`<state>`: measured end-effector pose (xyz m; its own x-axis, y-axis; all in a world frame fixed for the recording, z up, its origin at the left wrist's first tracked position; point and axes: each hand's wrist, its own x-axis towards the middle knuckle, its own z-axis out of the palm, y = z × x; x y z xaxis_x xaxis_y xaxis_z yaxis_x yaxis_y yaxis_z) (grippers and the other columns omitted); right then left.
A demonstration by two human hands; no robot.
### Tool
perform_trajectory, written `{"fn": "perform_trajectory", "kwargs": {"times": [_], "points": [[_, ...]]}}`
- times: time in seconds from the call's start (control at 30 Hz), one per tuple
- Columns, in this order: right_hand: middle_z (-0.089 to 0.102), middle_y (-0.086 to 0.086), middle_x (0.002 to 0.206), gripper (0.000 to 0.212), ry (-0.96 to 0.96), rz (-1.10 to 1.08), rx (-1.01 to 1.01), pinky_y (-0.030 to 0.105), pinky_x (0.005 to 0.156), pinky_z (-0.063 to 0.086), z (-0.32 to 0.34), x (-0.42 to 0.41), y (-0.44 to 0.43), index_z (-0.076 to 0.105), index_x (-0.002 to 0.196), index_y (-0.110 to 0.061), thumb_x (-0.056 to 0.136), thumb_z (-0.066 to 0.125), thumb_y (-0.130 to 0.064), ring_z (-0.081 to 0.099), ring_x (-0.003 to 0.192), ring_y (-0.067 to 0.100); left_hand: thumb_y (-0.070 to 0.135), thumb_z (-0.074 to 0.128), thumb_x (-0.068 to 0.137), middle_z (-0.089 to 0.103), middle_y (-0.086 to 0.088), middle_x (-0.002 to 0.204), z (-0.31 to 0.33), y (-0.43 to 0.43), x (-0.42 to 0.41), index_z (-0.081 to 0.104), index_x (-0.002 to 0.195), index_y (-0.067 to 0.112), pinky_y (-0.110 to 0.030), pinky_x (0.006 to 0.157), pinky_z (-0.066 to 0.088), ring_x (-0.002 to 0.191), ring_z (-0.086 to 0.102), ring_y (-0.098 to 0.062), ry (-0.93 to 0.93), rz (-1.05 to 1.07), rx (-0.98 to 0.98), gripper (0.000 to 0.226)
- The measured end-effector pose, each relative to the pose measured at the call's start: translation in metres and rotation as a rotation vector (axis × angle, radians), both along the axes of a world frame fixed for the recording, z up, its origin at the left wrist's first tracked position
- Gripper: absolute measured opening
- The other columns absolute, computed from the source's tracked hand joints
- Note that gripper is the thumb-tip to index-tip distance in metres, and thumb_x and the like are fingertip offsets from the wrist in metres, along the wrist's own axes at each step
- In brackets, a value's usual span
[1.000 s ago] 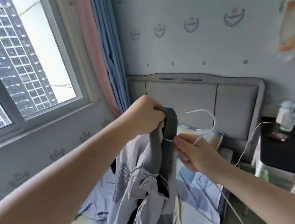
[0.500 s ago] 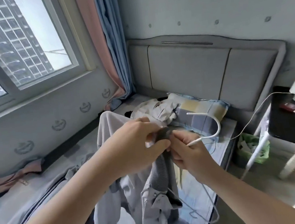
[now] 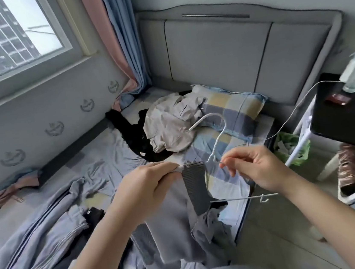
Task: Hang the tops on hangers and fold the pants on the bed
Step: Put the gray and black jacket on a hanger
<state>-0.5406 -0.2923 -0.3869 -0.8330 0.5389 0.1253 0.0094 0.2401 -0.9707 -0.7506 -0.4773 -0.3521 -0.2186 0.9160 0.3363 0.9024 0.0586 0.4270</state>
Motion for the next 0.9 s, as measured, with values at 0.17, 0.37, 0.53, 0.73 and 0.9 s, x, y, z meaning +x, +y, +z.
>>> {"fn": "perform_trajectory", "kwargs": {"times": [0.17, 0.37, 0.53, 0.73, 0.9], "points": [[0.062, 0.006, 0.071, 0.014, -0.060, -0.002, 0.112, 0.019, 0.068, 0.046, -0.009, 0.001, -0.018, 0.071, 0.088, -0.024, 0.096, 0.061, -0.029, 0.055, 0.065, 0.009, 0.038, 0.051, 0.096, 0.066, 0.019, 0.082, -0.021, 0.009, 0.031, 0.071, 0.102, 0.022, -0.033, 0.061, 0.050, 0.073, 0.061, -0.011, -0.098, -0.041, -0.036, 0.025], [0.069, -0.006, 0.080, 0.009, -0.108, -0.135, 0.236, 0.038, 0.080, 0.053, -0.009, 0.000, -0.025, 0.075, 0.092, -0.020, 0.095, 0.067, -0.016, 0.063, 0.078, 0.012, 0.031, 0.054, 0.098, 0.060, 0.012, 0.073, -0.032, 0.014, 0.036, 0.069, 0.095, 0.018, -0.037, 0.058, 0.050, 0.065, 0.056, -0.014, -0.136, -0.016, -0.005, 0.020], [0.066, -0.004, 0.100, 0.011, 0.079, -0.456, 0.579, 0.022, 0.090, 0.047, -0.031, 0.021, -0.035, 0.069, 0.102, -0.012, 0.095, 0.061, -0.015, 0.061, 0.100, 0.009, 0.019, 0.057, 0.101, 0.050, 0.002, 0.057, -0.047, 0.005, 0.035, 0.060, 0.078, 0.014, -0.029, 0.048, 0.035, 0.049, 0.042, -0.012, -0.326, 0.150, 0.069, 0.023], [0.062, -0.011, 0.123, 0.039, -0.256, -0.007, 0.067, 0.012, 0.087, 0.043, -0.063, -0.013, -0.055, 0.055, 0.131, -0.028, 0.095, 0.066, -0.016, 0.055, 0.111, -0.002, 0.018, 0.057, 0.101, 0.048, -0.006, 0.060, -0.042, 0.002, 0.045, 0.058, 0.079, 0.009, -0.027, 0.051, 0.034, 0.054, 0.041, -0.018, -0.415, 0.214, 0.190, 0.024], [0.066, -0.002, 0.084, 0.011, -0.154, -0.065, 0.019, 0.044, 0.078, 0.049, -0.075, -0.026, -0.062, 0.066, 0.096, -0.020, 0.090, 0.064, -0.029, 0.060, 0.080, 0.023, 0.019, 0.056, 0.101, 0.049, -0.007, 0.062, -0.045, -0.001, 0.039, 0.063, 0.086, 0.013, -0.020, 0.047, 0.029, 0.049, 0.036, -0.007, -0.510, 0.277, 0.171, 0.018]]}}
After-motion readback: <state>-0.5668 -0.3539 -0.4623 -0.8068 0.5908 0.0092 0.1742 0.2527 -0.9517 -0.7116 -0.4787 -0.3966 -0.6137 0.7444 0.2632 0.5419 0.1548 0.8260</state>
